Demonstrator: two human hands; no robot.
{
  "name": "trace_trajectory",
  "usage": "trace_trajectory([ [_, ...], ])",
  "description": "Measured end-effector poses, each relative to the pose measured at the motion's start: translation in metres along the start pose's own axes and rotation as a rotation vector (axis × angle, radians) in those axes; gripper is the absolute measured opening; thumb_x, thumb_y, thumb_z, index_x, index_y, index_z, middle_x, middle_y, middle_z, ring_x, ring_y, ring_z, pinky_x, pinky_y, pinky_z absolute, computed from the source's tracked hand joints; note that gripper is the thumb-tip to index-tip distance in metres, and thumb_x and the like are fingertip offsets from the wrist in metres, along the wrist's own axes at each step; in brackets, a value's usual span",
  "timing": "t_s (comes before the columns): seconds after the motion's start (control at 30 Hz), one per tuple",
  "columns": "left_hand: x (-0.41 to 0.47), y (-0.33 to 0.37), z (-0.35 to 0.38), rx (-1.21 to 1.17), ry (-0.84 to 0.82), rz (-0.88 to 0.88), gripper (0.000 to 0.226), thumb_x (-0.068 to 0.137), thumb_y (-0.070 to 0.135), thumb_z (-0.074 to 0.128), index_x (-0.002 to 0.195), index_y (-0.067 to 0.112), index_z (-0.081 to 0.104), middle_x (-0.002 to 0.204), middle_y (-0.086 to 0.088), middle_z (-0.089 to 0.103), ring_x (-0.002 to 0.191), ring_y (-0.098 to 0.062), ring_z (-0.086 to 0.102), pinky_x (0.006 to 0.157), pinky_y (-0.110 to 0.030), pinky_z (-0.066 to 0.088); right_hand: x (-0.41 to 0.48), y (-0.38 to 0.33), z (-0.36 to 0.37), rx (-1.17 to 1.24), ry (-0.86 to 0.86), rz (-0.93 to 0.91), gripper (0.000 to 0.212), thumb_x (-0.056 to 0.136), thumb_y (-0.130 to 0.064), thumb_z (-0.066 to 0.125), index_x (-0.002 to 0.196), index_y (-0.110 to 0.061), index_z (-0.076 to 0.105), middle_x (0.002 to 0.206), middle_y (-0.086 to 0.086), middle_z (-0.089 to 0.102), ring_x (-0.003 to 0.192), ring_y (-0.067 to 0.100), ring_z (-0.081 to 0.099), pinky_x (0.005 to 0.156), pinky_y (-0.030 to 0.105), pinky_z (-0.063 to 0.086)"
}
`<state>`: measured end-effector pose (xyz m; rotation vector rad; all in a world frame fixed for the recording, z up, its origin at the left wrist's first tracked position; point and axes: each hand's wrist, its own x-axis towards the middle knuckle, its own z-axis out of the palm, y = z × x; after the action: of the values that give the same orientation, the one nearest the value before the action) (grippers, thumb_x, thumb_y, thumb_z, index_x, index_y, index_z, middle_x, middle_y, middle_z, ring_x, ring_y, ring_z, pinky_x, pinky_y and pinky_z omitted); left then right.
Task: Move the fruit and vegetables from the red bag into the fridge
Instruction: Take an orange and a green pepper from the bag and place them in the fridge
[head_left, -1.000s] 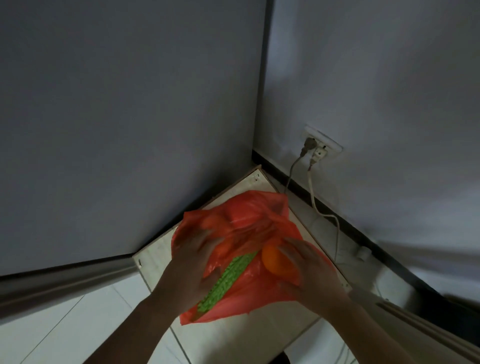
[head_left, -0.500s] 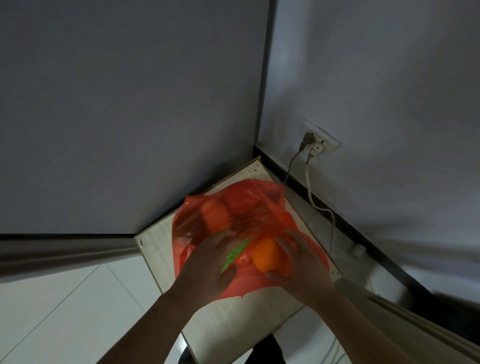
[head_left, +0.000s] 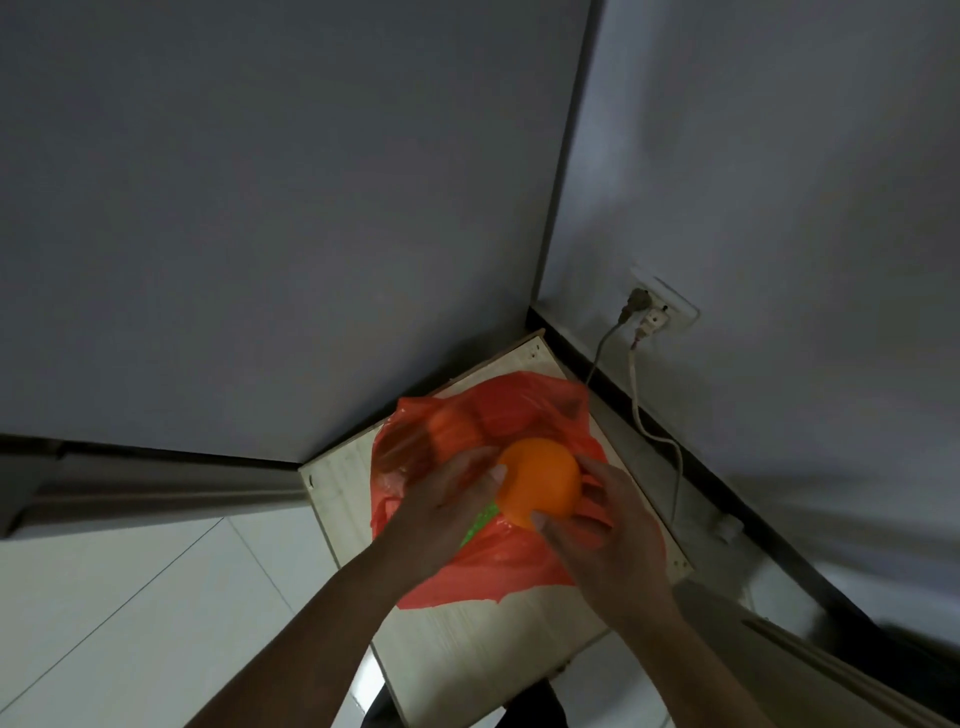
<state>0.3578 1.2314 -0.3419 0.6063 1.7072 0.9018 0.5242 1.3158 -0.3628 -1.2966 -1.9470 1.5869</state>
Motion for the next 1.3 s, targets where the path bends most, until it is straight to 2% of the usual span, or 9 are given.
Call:
trace_trajectory([
  [0.1, 0.003, 0.002, 0.001, -0.103, -0.044, -0.087, 0.032, 0.075, 0.066, 0.055, 0.103, 0.05, 0.049, 0.112, 0.026, 0.052, 0.102, 0.003, 0.054, 0.09, -0.025, 0.051, -0.002, -0.004, 0.01, 0.096, -0.026, 0.005, 0.074, 0.059, -0.06, 0.072, 0.125, -0.038, 0.045, 0.126, -0.013, 0.051, 0.11, 0.001, 0.054, 0.078, 0.018, 0.053],
  [0.17, 0.002, 0.002, -0.003, -0.076, 0.004, -0.077, 0.035, 0.075, 0.055, 0.064, 0.104, 0.048, 0.046, 0.112, 0.024, 0.05, 0.099, 0.004, 0.051, 0.08, -0.019, 0.049, -0.003, -0.002, 0.013, 0.094, -0.088, -0.004, 0.075, 0.059, -0.057, 0.075, 0.126, -0.042, 0.043, 0.127, -0.017, 0.05, 0.112, 0.005, 0.054, 0.081, 0.024, 0.054],
  [0.27, -0.005, -0.008, -0.017, 0.095, 0.12, -0.019, 0.057, 0.066, 0.058, 0.071, 0.114, 0.048, 0.041, 0.114, 0.027, 0.044, 0.1, 0.004, 0.048, 0.076, -0.017, 0.045, 0.001, 0.011, 0.006, -0.132, -0.128, -0.102, 0.067, 0.065, -0.055, 0.07, 0.125, -0.052, 0.039, 0.124, -0.023, 0.05, 0.111, -0.002, 0.051, 0.084, 0.014, 0.047],
  [0.4, -0.022, -0.037, -0.04, 0.349, 0.084, 0.089, 0.078, 0.054, 0.06, 0.073, 0.122, 0.044, 0.039, 0.123, 0.028, 0.037, 0.111, 0.0, 0.045, 0.085, -0.024, 0.05, 0.017, 0.023, -0.007, -0.478, -0.235, -0.127, 0.051, 0.083, -0.051, 0.053, 0.131, -0.038, 0.042, 0.134, -0.015, 0.047, 0.116, 0.0, 0.047, 0.087, 0.008, 0.033],
  [0.5, -0.033, -0.056, -0.046, 0.654, -0.094, 0.178, 0.079, 0.059, 0.055, 0.075, 0.126, 0.045, 0.034, 0.134, 0.019, 0.03, 0.116, -0.005, 0.043, 0.084, -0.021, 0.049, 0.037, 0.022, -0.005, -0.709, -0.417, -0.238, 0.055, 0.085, -0.054, 0.036, 0.137, -0.035, 0.038, 0.144, -0.009, 0.039, 0.131, 0.011, 0.037, 0.104, 0.03, 0.037],
  [0.6, -0.027, -0.072, -0.049, 0.894, -0.017, 0.306, 0.081, 0.064, 0.047, 0.074, 0.132, 0.038, 0.032, 0.139, 0.006, 0.031, 0.117, -0.015, 0.045, 0.078, -0.022, 0.05, 0.059, 0.018, 0.006, -0.947, -0.502, -0.36, 0.067, 0.084, -0.059, 0.017, 0.145, -0.032, 0.021, 0.157, -0.005, 0.007, 0.145, 0.017, 0.001, 0.116, 0.047, 0.012],
  [0.8, -0.004, -0.066, -0.062, 0.826, 0.119, 0.271, 0.08, 0.064, 0.042, 0.073, 0.134, 0.031, 0.037, 0.138, 0.005, 0.028, 0.118, -0.015, 0.038, 0.075, -0.023, 0.048, 0.107, 0.005, 0.039, -1.103, -0.589, -0.247, 0.064, 0.09, -0.061, 0.01, 0.147, -0.034, 0.001, 0.156, -0.009, -0.012, 0.143, 0.016, -0.012, 0.113, 0.052, 0.0],
  [1.17, 0.01, -0.054, -0.081, 0.633, 0.219, 0.287, 0.082, 0.059, 0.048, 0.071, 0.133, 0.029, 0.041, 0.135, 0.004, 0.038, 0.118, -0.012, 0.039, 0.089, -0.025, 0.039, 0.147, 0.008, 0.062, -0.92, -0.629, -0.051, 0.057, 0.095, -0.056, 0.016, 0.147, -0.034, 0.014, 0.157, -0.006, 0.008, 0.143, 0.023, 0.005, 0.115, 0.048, 0.015],
  [1.3, 0.022, -0.041, -0.081, 0.656, 0.254, 0.271, 0.086, 0.058, 0.054, 0.067, 0.135, 0.029, 0.039, 0.136, 0.002, 0.037, 0.118, -0.012, 0.035, 0.091, -0.026, 0.032, 0.129, 0.004, 0.049, -0.911, -0.446, -0.225, 0.06, 0.091, -0.057, 0.013, 0.145, -0.031, 0.021, 0.155, -0.003, 0.017, 0.142, 0.023, 0.016, 0.111, 0.05, 0.024],
])
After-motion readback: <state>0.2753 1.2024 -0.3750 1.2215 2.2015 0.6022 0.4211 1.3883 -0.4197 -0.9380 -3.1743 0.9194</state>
